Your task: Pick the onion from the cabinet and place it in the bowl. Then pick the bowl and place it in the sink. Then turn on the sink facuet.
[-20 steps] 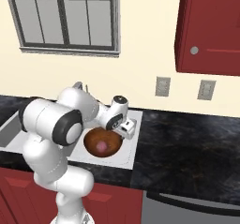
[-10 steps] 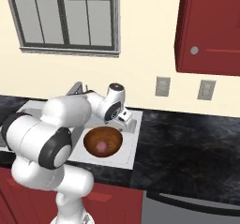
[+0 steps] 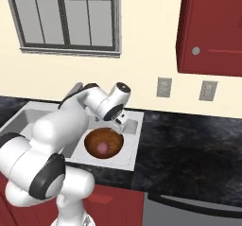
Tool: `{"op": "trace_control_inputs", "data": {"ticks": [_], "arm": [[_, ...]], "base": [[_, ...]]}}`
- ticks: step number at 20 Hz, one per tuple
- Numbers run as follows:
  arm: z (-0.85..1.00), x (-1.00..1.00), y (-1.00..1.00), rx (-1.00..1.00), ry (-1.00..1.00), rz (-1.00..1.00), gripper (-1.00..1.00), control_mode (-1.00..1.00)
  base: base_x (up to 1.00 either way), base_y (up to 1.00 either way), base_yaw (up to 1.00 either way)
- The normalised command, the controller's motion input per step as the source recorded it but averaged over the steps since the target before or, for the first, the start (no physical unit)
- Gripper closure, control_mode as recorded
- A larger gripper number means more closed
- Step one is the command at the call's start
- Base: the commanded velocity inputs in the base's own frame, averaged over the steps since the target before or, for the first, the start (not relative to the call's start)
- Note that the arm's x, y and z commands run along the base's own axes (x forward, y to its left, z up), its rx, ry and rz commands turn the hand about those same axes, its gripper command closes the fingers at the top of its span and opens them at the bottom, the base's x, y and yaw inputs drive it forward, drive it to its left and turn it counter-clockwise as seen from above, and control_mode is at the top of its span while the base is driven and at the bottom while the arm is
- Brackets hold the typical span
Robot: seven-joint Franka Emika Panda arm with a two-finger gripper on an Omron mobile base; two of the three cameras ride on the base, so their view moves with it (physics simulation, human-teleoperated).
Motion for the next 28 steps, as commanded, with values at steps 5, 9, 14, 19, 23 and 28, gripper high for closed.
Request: {"op": "trace_control_inputs", "data": {"ticks": [5, 9, 14, 19, 23, 28], "arm": [[0.4, -0.17, 0.51, 0.35, 0.07, -0.08, -1.0, -1.0], [0.28, 0.0, 0.7, 0.3, 0.15, -0.21, -1.0, -1.0], [0.01, 0.05, 0.8, 0.25, 0.09, -0.31, -1.0, -1.0], [0.02, 0.23, 0.32, 0.29, 0.15, -0.4, -1.0, -1.0], [0.28, 0.34, 0.05, 0.34, 0.22, -0.41, -1.0, -1.0], [0.54, 0.43, 0.0, 0.38, 0.3, -0.34, -1.0, -1.0]], "base": [[0.0, 0.0, 0.0], [0.0, 0.0, 0.0], [0.0, 0.0, 0.0], [0.0, 0.0, 0.0], [0.0, 0.0, 0.0], [0.0, 0.0, 0.0]]}}
